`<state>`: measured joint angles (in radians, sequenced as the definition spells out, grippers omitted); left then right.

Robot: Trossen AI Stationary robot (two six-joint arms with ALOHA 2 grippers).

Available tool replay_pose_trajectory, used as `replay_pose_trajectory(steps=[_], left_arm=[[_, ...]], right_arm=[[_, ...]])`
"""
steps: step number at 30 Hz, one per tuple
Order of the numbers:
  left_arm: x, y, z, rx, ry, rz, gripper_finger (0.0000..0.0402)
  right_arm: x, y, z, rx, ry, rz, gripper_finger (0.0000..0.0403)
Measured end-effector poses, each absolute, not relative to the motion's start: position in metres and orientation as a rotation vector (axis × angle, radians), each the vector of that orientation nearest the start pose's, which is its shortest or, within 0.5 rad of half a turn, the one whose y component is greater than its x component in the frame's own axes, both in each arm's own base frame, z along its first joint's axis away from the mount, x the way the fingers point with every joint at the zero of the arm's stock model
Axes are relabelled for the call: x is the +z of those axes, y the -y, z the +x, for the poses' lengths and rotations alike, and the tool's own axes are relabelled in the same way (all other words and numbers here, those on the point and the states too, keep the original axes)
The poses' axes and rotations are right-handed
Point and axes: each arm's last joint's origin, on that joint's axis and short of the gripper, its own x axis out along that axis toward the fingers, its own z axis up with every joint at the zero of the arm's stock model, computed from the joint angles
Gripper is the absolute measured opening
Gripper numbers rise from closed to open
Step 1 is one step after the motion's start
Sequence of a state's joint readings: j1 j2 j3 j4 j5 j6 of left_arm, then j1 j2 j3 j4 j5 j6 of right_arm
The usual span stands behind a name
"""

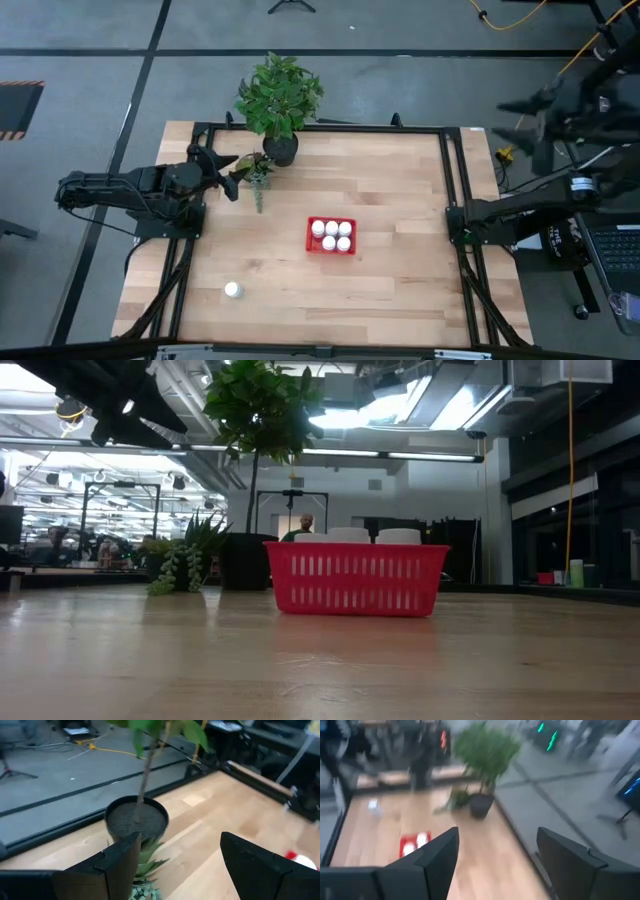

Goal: Pick and place pill bottles into a basket
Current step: Put the white medicine bottle into the red basket

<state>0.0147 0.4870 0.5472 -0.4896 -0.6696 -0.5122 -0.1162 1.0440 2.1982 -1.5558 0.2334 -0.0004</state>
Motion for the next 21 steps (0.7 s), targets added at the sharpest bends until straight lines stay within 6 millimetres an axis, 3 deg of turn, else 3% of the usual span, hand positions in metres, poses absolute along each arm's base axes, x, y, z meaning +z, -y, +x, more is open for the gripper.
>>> replay_pose_trajectory(steps=[3, 7, 11, 16, 21], left_arm=[[0.264, -0.020, 0.109, 0.805, -0.199, -0.382, 0.0267], [0.265, -0.021, 0.108, 0.839, -0.166, -0.426, 0.0267], [0.265, -0.021, 0.108, 0.843, -0.159, -0.438, 0.0267], [0.265, -0.021, 0.108, 0.843, -0.160, -0.438, 0.0267], [0.265, -0.021, 0.108, 0.843, -0.157, -0.445, 0.0267]], right_arm=[[0.517, 0.010, 0.039, -0.279, -0.499, -0.041, 0.0267], [0.481, 0.010, 0.066, -0.162, -0.437, -0.112, 0.0267], [0.437, 0.009, 0.060, -0.178, -0.305, -0.123, 0.0267], [0.370, 0.009, 0.055, -0.201, -0.184, 0.044, 0.0267], [0.296, 0.011, 0.077, -0.218, -0.189, 0.181, 0.0267]])
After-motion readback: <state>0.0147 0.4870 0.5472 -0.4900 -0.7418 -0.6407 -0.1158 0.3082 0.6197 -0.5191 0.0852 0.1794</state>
